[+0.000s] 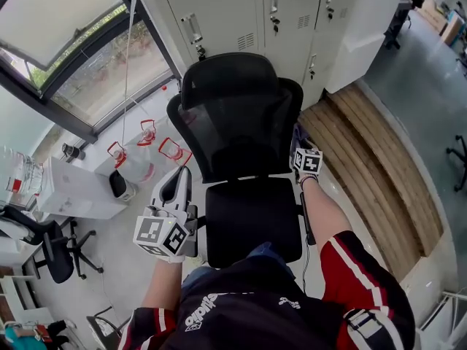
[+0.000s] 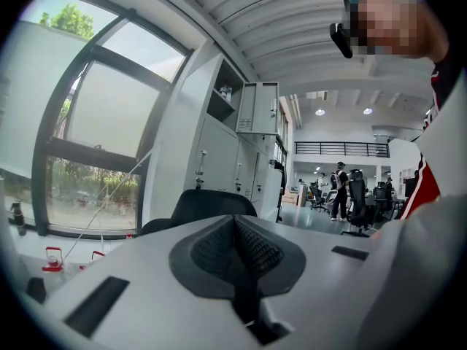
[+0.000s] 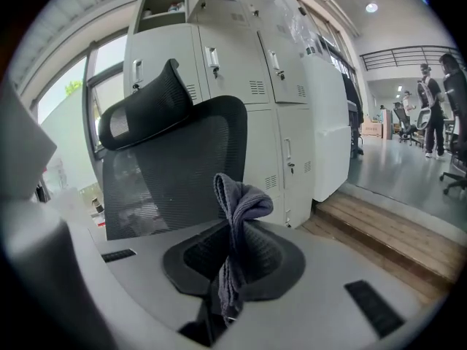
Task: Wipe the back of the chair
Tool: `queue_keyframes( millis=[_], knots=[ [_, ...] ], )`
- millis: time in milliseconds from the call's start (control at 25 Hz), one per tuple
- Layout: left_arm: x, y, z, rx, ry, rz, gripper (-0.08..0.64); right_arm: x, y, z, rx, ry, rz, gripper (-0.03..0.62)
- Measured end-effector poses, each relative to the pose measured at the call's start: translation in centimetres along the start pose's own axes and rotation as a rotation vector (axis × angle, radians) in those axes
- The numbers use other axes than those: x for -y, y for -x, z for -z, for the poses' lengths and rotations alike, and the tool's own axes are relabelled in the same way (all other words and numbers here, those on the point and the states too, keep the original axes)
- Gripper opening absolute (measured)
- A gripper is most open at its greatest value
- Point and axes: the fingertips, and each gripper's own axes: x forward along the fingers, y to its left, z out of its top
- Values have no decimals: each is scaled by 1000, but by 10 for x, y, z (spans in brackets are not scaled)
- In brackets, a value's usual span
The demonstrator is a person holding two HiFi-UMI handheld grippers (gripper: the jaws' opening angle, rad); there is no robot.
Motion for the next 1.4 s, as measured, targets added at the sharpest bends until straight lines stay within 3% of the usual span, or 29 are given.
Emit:
queue_keyframes(
  millis=[480,800,1400],
  knots=[
    [-35,33,8,5,29,-36,25,-67,-15,4,-18,75,-60,58],
    [-67,54,7,15,38,-12,25,-131,-26,9,-27,116,-81,58],
    [-171,88,-1,26,71,-60,25,-342,-69,25,-60,153,-253,58]
  ],
)
